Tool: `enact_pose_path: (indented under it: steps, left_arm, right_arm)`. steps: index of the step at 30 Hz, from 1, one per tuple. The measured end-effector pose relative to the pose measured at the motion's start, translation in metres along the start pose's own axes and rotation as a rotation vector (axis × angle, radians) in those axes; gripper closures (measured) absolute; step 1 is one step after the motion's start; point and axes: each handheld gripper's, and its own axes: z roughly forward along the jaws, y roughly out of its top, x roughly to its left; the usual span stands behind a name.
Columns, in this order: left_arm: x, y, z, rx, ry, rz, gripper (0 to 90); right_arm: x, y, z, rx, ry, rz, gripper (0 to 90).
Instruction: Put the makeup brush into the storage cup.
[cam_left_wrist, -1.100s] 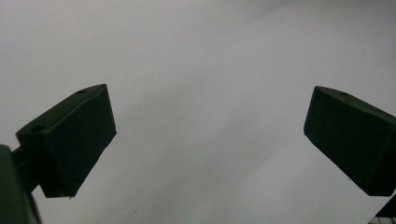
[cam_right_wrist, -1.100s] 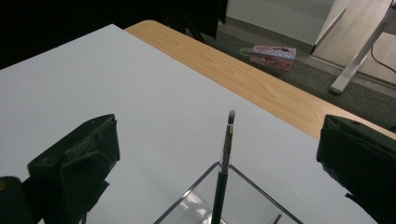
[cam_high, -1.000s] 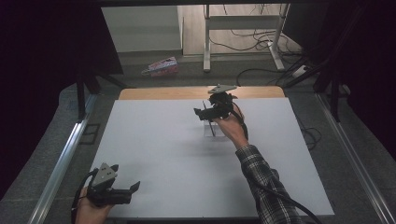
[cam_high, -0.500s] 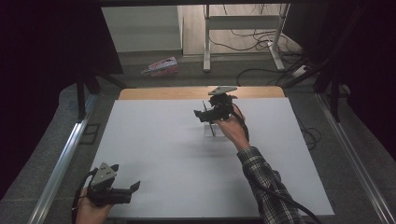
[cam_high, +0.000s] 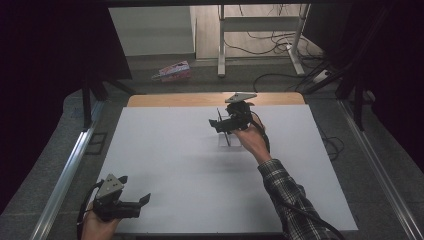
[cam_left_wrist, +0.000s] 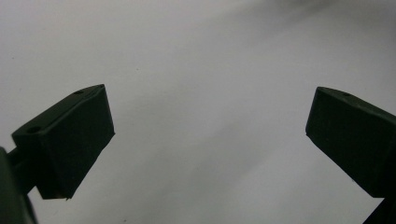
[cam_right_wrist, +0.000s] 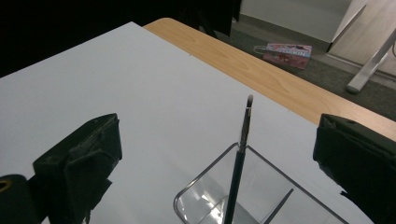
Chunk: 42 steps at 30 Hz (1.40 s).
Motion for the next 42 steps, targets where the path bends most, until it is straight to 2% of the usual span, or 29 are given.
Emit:
enact_pose_path:
  steps: [6,12,24,30,42]
  left_arm:
    - [0.0,0.0,0.0,-0.005,-0.001,0.001,1.3]
    - [0.0,0.0,0.0,-0.011,-0.007,-0.005,0.7]
    - [0.0,-0.001,0.001,-0.017,-0.008,0.007,0.1]
    - [0.0,-0.001,0.001,-0.019,-0.009,0.001,0.0]
    - [0.0,-0.001,0.001,-0.005,0.004,-0.012,0.0]
  right_arm:
    - [0.0,-0.001,-0.007,-0.005,0.019,0.011,0.9]
    - [0.002,-0.004,-0.017,-0.01,0.016,0.01,0.5]
    - [0.006,-0.011,-0.033,-0.019,0.038,0.022,0.0]
    - [0.009,-0.018,-0.04,-0.029,0.053,0.027,0.0]
    - [0.01,-0.029,-0.051,-0.015,0.06,0.025,0.0]
